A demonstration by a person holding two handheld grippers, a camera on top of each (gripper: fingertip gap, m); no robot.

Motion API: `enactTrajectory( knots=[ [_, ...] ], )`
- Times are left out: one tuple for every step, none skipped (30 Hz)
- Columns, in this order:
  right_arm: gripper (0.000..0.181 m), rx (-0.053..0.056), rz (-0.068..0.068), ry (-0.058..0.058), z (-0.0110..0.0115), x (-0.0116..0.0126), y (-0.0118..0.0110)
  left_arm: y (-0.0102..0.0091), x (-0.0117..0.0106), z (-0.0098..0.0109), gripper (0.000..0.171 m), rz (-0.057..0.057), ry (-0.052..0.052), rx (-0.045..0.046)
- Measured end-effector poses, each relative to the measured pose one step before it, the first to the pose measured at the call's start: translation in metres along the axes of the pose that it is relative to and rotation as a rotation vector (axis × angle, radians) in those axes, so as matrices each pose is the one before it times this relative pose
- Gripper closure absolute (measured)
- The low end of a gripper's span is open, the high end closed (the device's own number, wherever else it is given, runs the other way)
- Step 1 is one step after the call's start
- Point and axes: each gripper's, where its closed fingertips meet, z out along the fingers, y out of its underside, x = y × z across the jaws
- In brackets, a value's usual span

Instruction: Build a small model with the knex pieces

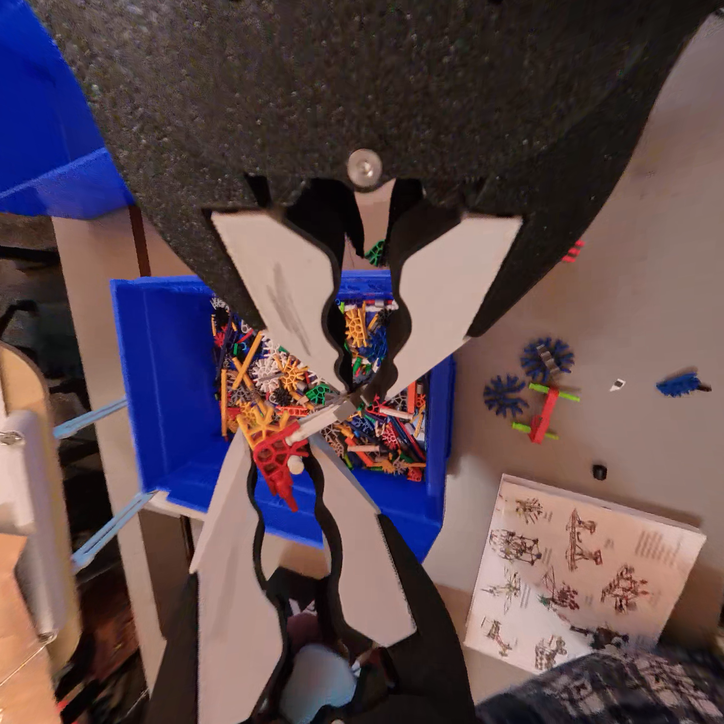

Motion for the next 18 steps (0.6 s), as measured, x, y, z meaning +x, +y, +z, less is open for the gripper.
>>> enactTrajectory(
  knots=[
    [0.171, -0.0032, 0.0026, -0.0249, 0.00174, 0.00078, 0.00131, 0.0012, 0.00068, 0.00134, 0.151, -0.011, 0.0114, 0.00536],
    [0.171, 0.0083, 0.012, -0.0137, -0.00025, 0.00244, 0.00005, 0.00068, -0.00249, 0.00049, 0.151, -0.0327, 0.0013, 0.01247],
    [0.171, 0.0129, 0.0197, 0.022, -0.0012, 0.00715, -0.00052, 0.00248, -0.00744, 0.00005, 0.151, -0.0499, -0.0171, 0.00186],
    [0.171, 0.0245, 0.0212, 0.0447, -0.00151, 0.00888, -0.00271, 0.00203, -0.00772, -0.00049, 0.151, -0.0481, -0.0175, 0.00709],
    [0.17, 0.036, 0.024, 0.0482, -0.00136, 0.0072, -0.00479, 0.00092, -0.00622, -0.00143, 0.151, -0.0561, -0.0028, 0.01722],
    [0.17, 0.0361, 0.0206, 0.0612, -0.00087, 0.00678, -0.0052, -0.00109, -0.00699, -0.00208, 0.151, -0.0537, -0.0106, 0.02732],
    [0.168, 0.0243, 0.0109, 0.0763, -0.0003, 0.00739, -0.00435, -0.00103, -0.00543, -0.00162, 0.151, -0.0468, -0.0064, 0.01773],
    [0.168, 0.0104, 0.0049, 0.0635, 0.00069, 0.00495, -0.00257, -0.00151, -0.00255, -0.00149, 0.151, -0.0286, -0.0003, 0.01291],
    [0.166, 0.0112, 0.0095, 0.0456, 0.00093, 0.00243, -0.00253, -0.00096, -0.0013, -0.00096, 0.15, -0.0128, -0.0035, 0.00372],
    [0.166, 0.0187, 0.0137, 0.0442, 0.00063, 0.00288, -0.00355, -0.00276, -0.00122, -0.00052, 0.151, -0.0242, -0.0047, 0.00837],
    [0.167, 0.0143, 0.0143, 0.0393, 0.00027, 0.00335, -0.00277, -0.00052, -0.00269, 0.00019, 0.151, -0.0168, -0.0159, -0.00444],
    [0.167, 0.0096, 0.0205, 0.0181, -0.00018, 0.00197, -0.00173, -0.00038, -0.00084, 0.0, 0.15, 0.0011, -0.0088, -0.00081],
    [0.169, 0.0161, 0.0107, 0.0172, -0.00078, 0.0023, -0.00211, -0.00158, -0.00171, -0.00093, 0.151, -0.0128, -0.0053, 0.01178],
    [0.172, 0.022, -0.0051, 0.036, -0.00103, 0.0039, -0.00254, -0.00329, -0.00251, -0.00158, 0.151, -0.044, 0.0032, 0.02125],
    [0.172, 0.0259, 0.003, 0.0386, -0.00116, 0.00389, -0.00356, -0.00259, -0.00187, -0.00119, 0.151, -0.0295, 0.0018, 0.01927],
    [0.173, 0.0261, 0.0102, 0.0364, -0.00092, 0.00364, -0.00397, -0.00085, -0.00156, -0.00038, 0.15, -0.0289, 0.0013, 0.00654],
    [0.173, 0.0169, -0.0082, 0.0337, -0.00007, 0.00277, -0.00293, -0.00172, -0.00117, 0.00011, 0.151, -0.0283, -0.0015, 0.00982],
    [0.174, 0.0134, -0.0242, 0.0246, -0.0004, 0.00175, -0.00274, 0.00047, 0.00025, 0.00082, 0.15, -0.01, 0.0028, -0.00247]
  ],
)
